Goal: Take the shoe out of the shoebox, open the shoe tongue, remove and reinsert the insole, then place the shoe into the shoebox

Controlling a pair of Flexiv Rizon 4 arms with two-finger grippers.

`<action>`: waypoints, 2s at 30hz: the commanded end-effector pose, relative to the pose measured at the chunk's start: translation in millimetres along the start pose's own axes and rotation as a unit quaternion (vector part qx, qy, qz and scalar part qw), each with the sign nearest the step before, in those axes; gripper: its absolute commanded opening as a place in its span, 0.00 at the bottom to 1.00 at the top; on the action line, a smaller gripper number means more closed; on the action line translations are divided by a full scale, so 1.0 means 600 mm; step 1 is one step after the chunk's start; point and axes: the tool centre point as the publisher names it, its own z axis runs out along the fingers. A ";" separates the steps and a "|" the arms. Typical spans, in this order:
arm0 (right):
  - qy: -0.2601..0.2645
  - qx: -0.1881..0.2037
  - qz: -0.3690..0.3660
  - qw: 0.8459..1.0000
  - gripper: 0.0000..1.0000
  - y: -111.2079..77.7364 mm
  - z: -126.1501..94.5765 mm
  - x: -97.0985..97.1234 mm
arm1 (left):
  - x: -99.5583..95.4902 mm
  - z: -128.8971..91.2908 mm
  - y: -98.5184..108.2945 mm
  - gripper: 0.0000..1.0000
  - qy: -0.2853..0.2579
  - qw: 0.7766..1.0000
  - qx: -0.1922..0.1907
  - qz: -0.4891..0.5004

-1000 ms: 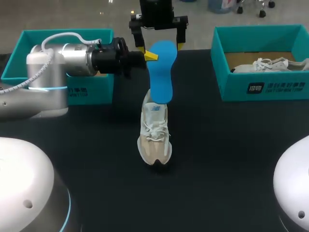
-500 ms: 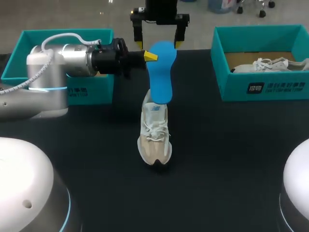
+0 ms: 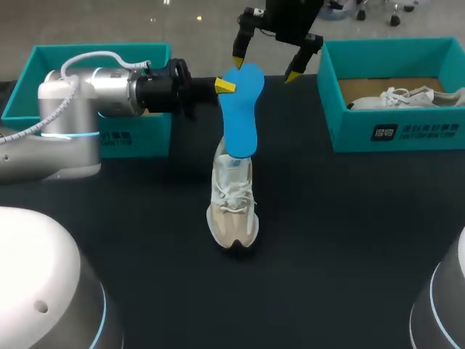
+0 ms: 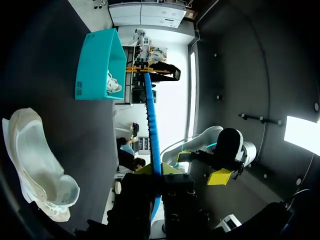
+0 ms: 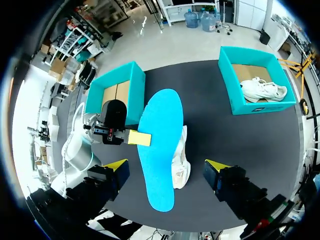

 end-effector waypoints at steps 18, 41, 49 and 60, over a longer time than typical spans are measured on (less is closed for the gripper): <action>0.325 0.055 -0.021 0.944 1.00 0.001 -0.007 -0.034 | 0.022 -0.010 0.006 0.00 -0.001 1.000 0.001 0.013; 0.507 0.025 0.012 0.861 1.00 -0.004 0.032 -0.098 | 0.050 -0.016 0.011 0.00 0.014 0.999 -0.002 0.029; 0.505 0.020 0.013 0.863 1.00 0.002 0.038 -0.104 | 0.049 -0.013 0.011 0.00 0.026 0.999 -0.005 0.022; 0.509 -0.002 0.020 0.861 1.00 0.008 0.033 -0.099 | 0.045 -0.007 0.012 0.00 0.028 0.999 -0.010 0.018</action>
